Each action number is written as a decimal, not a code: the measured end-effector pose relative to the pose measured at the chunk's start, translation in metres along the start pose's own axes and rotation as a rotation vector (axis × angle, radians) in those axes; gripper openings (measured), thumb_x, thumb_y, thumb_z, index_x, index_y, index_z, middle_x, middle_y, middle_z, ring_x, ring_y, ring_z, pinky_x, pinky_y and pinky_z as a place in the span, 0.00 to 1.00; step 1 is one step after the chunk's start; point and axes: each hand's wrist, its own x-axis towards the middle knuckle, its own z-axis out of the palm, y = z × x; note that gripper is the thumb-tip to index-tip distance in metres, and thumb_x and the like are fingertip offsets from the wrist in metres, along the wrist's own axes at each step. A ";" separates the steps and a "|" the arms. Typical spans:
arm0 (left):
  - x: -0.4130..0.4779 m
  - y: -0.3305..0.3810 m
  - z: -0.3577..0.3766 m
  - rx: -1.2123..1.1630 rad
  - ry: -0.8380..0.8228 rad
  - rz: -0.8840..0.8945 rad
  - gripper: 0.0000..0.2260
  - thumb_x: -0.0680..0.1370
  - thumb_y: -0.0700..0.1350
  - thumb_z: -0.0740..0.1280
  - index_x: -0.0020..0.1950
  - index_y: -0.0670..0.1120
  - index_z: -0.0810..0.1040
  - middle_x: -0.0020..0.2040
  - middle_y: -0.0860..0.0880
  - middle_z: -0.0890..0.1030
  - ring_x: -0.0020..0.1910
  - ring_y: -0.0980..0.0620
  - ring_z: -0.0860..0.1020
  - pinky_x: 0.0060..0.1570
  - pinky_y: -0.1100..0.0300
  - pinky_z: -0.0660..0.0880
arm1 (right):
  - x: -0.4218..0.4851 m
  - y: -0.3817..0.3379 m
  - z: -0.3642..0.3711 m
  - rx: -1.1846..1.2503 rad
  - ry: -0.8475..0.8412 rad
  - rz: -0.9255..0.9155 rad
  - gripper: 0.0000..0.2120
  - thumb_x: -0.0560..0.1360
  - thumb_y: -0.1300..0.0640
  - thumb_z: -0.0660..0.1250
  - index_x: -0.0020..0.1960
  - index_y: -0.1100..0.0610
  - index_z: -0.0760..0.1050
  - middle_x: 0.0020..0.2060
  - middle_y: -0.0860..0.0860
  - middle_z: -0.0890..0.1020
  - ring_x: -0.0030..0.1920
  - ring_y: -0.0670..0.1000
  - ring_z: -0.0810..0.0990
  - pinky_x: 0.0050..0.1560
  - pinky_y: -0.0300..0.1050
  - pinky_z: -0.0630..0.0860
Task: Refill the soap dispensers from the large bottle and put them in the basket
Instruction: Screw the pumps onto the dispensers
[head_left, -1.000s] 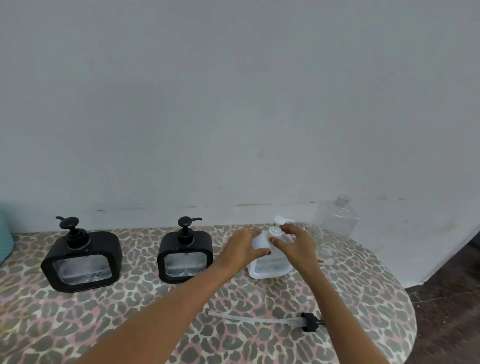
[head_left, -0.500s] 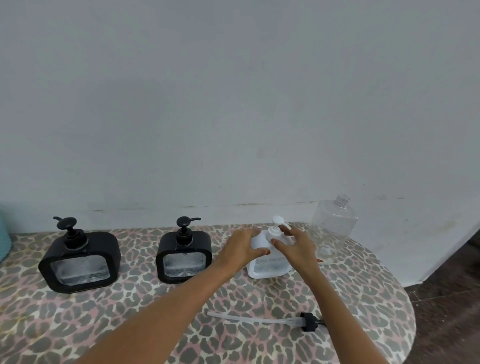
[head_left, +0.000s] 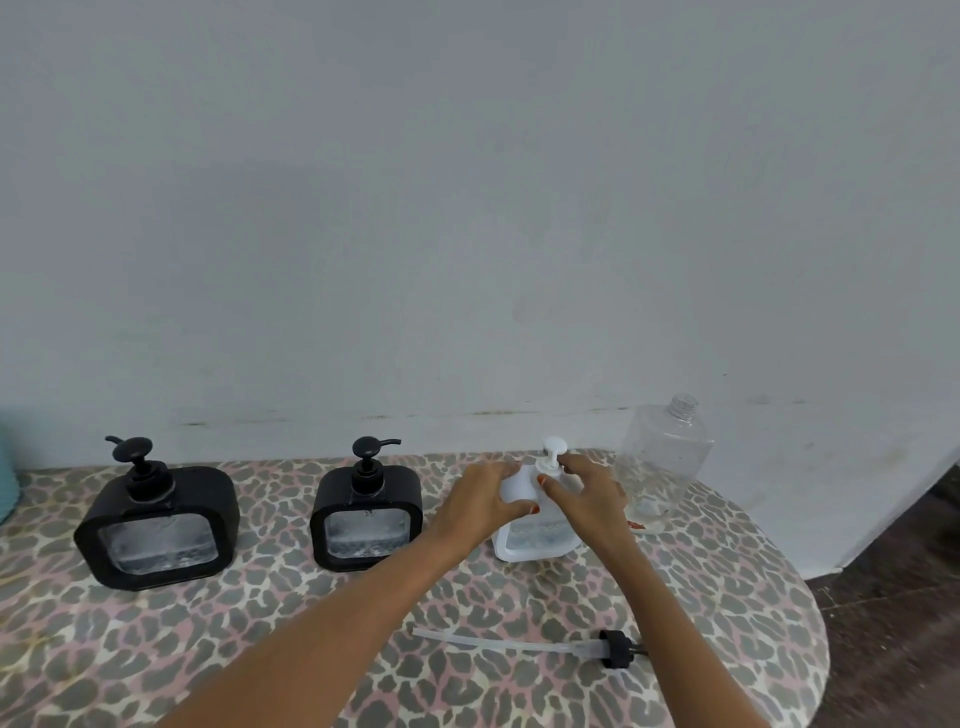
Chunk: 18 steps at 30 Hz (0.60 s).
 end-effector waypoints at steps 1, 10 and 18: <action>0.000 0.000 0.000 0.003 0.000 0.001 0.24 0.70 0.48 0.73 0.63 0.40 0.74 0.59 0.44 0.79 0.58 0.47 0.77 0.56 0.56 0.74 | 0.001 0.001 0.000 -0.011 0.002 -0.008 0.15 0.72 0.54 0.68 0.58 0.56 0.76 0.57 0.51 0.79 0.59 0.52 0.74 0.66 0.57 0.63; 0.001 -0.001 0.000 0.005 -0.008 0.009 0.26 0.71 0.48 0.72 0.65 0.40 0.72 0.61 0.44 0.78 0.60 0.48 0.76 0.58 0.58 0.73 | 0.003 -0.003 0.006 0.013 0.097 0.029 0.11 0.68 0.52 0.73 0.47 0.49 0.74 0.45 0.46 0.78 0.47 0.48 0.76 0.61 0.58 0.68; 0.001 -0.002 0.001 0.001 -0.016 0.021 0.25 0.70 0.48 0.73 0.65 0.40 0.73 0.61 0.44 0.78 0.59 0.48 0.76 0.58 0.56 0.73 | 0.009 0.003 -0.003 -0.082 -0.007 -0.023 0.14 0.69 0.52 0.71 0.53 0.53 0.79 0.49 0.48 0.81 0.46 0.46 0.75 0.62 0.51 0.68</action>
